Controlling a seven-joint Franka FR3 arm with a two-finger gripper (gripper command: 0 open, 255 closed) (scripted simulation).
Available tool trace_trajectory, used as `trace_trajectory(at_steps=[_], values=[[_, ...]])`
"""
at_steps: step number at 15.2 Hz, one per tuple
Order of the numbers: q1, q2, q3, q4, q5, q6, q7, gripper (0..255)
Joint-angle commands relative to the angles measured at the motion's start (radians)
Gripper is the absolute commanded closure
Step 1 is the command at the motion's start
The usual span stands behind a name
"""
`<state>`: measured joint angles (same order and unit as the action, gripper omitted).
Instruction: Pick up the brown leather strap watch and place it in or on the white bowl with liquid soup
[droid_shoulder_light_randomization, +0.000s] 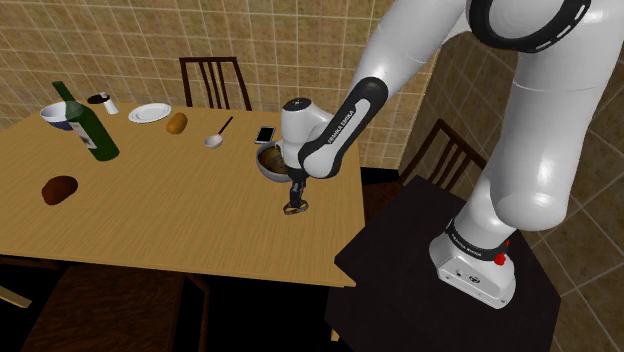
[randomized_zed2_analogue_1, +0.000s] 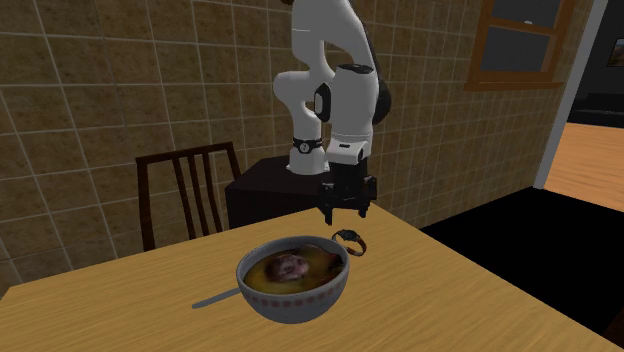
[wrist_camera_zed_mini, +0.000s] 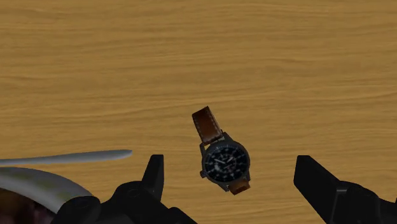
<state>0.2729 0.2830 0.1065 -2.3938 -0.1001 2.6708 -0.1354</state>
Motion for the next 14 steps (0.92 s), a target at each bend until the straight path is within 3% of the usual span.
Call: trace_trajectory(at_steps=[1,8,14], values=[[0.007,0.050,-0.004,0.019,-0.015,0.032,0.002,0],[0.021,0.142,-0.024,0.036,-0.040,0.107,0.020,0],[0.021,0.142,-0.024,0.036,-0.040,0.107,0.020,0]])
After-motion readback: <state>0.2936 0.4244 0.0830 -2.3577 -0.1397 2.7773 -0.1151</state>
